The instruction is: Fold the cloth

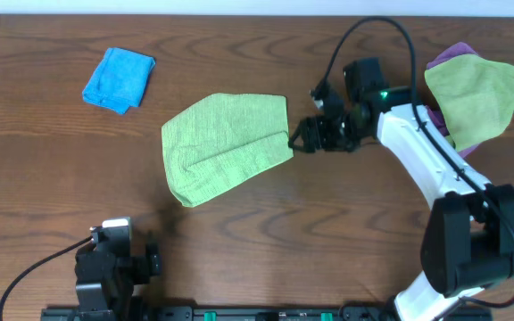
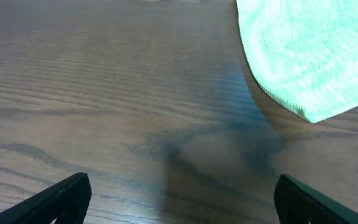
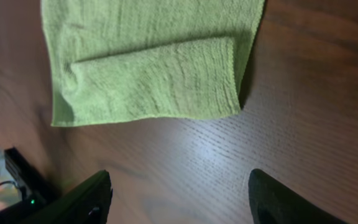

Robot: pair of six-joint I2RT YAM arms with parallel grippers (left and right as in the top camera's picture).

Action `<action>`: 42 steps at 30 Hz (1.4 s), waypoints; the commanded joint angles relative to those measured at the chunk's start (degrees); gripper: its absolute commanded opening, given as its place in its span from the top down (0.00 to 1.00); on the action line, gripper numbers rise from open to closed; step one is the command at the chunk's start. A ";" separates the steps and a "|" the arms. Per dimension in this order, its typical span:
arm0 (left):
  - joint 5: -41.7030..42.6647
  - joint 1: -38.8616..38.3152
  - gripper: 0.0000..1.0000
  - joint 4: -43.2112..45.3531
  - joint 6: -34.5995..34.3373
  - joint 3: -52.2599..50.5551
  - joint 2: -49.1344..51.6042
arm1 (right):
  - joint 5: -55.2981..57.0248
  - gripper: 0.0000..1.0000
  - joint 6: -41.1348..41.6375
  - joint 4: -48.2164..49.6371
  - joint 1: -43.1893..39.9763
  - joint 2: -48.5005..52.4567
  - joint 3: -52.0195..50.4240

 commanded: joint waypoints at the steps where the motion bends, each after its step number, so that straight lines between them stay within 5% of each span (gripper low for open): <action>1: -0.44 -0.31 0.05 -1.44 0.61 -0.35 -0.37 | -1.62 0.30 2.69 2.91 -0.24 -0.37 -3.41; 19: 2.43 -0.31 0.05 -0.81 0.59 -0.35 -0.37 | -0.63 0.38 8.83 22.71 -0.13 0.66 -13.05; 42: 3.06 -0.31 0.05 1.18 -3.98 -0.35 -0.37 | -1.16 0.44 12.52 30.23 3.28 7.96 -13.05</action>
